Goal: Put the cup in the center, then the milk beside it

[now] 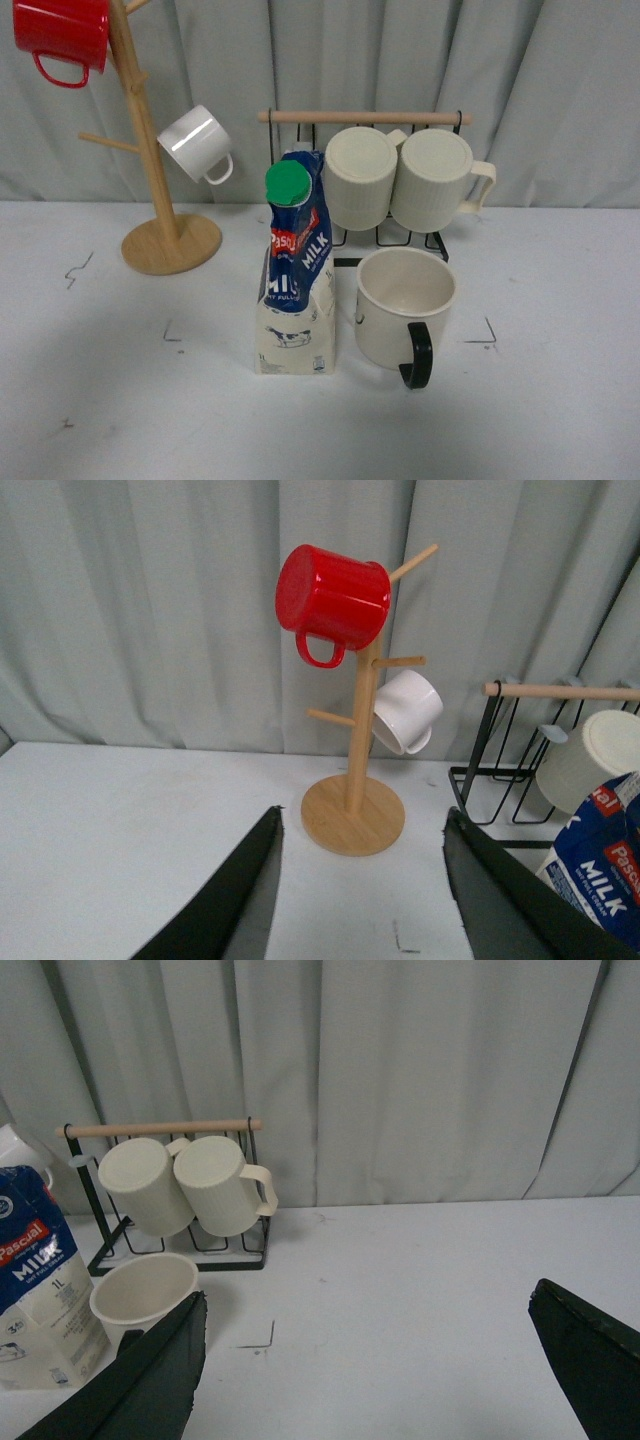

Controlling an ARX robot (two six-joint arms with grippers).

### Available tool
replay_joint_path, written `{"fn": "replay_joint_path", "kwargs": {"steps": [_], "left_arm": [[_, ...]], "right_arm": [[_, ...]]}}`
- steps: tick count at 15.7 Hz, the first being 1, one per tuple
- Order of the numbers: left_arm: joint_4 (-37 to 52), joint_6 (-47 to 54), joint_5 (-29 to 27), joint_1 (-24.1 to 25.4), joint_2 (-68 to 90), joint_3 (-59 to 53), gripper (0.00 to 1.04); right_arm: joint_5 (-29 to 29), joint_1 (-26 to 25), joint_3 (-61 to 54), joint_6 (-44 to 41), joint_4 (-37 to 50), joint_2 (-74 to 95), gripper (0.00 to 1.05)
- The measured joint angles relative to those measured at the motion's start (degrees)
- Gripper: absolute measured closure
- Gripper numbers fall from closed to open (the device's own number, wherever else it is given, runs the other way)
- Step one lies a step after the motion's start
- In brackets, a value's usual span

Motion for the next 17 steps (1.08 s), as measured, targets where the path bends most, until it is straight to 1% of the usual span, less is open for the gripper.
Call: {"fn": "replay_joint_path", "kwargs": {"steps": [1,3,4,5,6,7,15,16,17], "left_arm": [[0.50,0.50,1.66,0.79,-1.84,-1.25,0.66],[0.37,0.90,3.83,2.05,-5.90,-4.42,0.91],[-0.33,0.87,5.99,3.89,-7.41,-5.84,1.02],[-0.98,1.03,8.44,7.34,-9.20,-7.26,1.03],[-1.18,1.03,8.15,7.91,-9.99,-7.78,1.03],[-2.05,1.05,9.05,7.65,-12.48,-8.76,1.03],[-9.55,1.07,9.09,7.41,-24.11,-12.83,1.03],[-8.35,1.07,9.11,7.41,-25.03,-14.40,1.03],[-9.64,1.07,9.07,7.41,-26.16,-14.40,1.03]], "right_arm": [[0.00,0.00,0.00,0.00,-0.02,0.00,0.06],[0.02,0.00,0.00,0.00,-0.02,0.00,0.06],[0.00,0.00,0.00,0.00,-0.02,0.00,0.06],[0.00,0.00,0.00,0.00,0.00,0.00,0.06],[0.02,-0.02,0.00,0.00,-0.02,0.00,0.06],[0.00,0.00,0.00,-0.02,-0.02,0.00,0.06],[0.02,0.00,0.00,0.00,-0.02,0.00,0.06],[0.02,0.00,0.00,0.00,-0.02,0.00,0.06],[0.02,0.00,0.00,0.00,0.00,0.00,0.06]]}}
